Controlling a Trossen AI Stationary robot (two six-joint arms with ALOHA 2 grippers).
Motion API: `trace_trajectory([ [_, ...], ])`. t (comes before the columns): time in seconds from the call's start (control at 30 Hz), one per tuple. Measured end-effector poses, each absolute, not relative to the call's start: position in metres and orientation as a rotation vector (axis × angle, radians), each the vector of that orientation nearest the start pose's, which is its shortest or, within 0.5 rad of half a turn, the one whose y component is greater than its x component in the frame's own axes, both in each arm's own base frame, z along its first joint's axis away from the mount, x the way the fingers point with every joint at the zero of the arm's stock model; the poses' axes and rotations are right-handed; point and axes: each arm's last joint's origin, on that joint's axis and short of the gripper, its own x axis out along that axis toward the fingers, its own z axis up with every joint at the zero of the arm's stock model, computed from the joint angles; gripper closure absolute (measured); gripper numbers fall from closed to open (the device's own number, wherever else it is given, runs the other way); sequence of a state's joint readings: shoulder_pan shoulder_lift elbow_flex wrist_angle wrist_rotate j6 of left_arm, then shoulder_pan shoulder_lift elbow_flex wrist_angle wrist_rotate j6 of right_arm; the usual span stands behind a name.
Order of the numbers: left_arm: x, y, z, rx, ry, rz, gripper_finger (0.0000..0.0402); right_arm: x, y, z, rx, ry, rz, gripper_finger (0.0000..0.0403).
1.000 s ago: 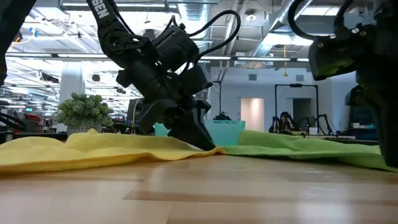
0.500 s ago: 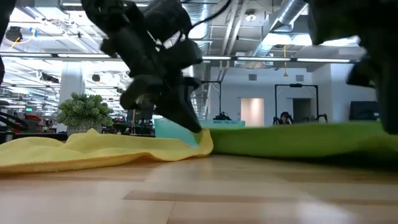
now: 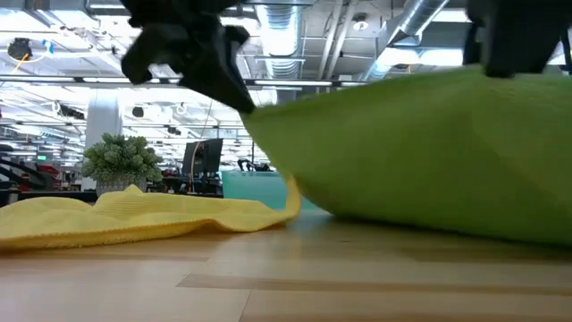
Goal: Roll microfiber towels into tight, uniform cylinder then place into a basket
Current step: Fold the green microfiber cloth
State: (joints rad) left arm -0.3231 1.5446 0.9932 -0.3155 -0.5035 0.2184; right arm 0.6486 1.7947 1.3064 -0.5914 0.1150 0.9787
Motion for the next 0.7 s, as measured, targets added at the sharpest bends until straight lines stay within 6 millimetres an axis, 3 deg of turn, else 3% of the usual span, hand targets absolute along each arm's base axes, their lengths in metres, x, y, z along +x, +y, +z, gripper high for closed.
trace_trajectory([
  [0.23,0.279,-0.107,0.238,0.595,0.75,0.206,0.0401,0.319,0.236,0.231,0.401,1.092,0.056,0.04],
  [0.37,0.28,-0.111,0.242,0.589,0.702,0.213,0.0401,0.315,0.234,0.233,0.352,1.143,0.025,0.0399],
  [0.5,0.289,-0.101,0.236,0.587,0.721,0.236,0.0401,0.306,0.226,0.228,0.294,1.223,-0.067,0.0399],
  [0.7,0.318,-0.068,0.217,0.532,0.745,0.304,0.0401,0.291,0.209,0.223,0.266,1.345,-0.32,0.0399],
])
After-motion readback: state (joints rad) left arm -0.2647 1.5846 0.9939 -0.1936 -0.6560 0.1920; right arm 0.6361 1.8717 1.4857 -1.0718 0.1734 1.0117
